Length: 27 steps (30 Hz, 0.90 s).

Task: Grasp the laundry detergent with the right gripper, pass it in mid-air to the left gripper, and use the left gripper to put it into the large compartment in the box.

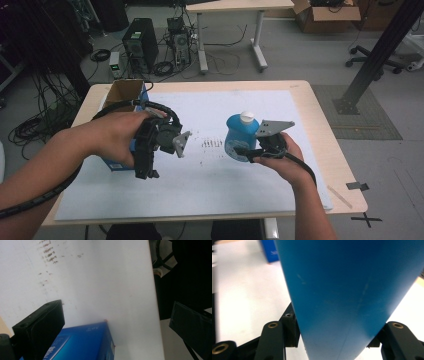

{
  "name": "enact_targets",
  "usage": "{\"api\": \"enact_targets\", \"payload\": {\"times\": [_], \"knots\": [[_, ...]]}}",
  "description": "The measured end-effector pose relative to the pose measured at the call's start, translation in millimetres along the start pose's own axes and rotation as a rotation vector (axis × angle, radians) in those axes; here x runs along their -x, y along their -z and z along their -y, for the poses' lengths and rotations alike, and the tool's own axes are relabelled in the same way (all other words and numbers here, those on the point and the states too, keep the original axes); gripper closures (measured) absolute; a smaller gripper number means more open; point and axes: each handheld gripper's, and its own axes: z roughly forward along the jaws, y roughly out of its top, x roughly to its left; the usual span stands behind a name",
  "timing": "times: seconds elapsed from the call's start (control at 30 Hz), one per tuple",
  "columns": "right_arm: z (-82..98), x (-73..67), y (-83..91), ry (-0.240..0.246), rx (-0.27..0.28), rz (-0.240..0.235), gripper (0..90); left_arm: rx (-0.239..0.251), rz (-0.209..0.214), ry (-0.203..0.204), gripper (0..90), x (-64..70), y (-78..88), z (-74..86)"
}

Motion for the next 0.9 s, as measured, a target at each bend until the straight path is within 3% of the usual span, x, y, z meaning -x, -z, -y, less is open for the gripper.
{"api": "enact_targets", "payload": {"times": [0.03, 0.07, 0.2, 0.43, 0.63, 0.9], "knots": [[0.0, 0.0, 0.0, 0.0, 0.0, 0.0, 44.0, 0.0, 0.0, 0.0, 0.2, 0.0, 0.0, 0.0], [-9.9, -4.3, 8.2, 0.037, -0.006, -0.033, 44.0, -0.002, 0.0, 0.004, 0.2, -2.7, 2.7, 0.0], [-24.9, -16.2, 20.5, 0.102, -0.019, -0.092, 43.9, 0.0, -0.001, 0.007, 0.2, -6.8, 5.7, -0.6], [-33.8, -33.4, 29.9, 0.159, -0.021, -0.15, 43.8, 0.017, 0.001, 0.016, 0.2, -17.9, 13.3, -6.1], [-31.5, -45.7, 22.7, 0.174, -0.016, -0.194, 43.8, 0.031, 0.0, 0.05, 0.2, -28.2, 15.0, -6.4], [-19.9, -53.4, 1.8, 0.153, -0.014, -0.241, 43.9, 0.034, -0.002, 0.076, 0.2, -36.4, 12.4, -5.4]]}}
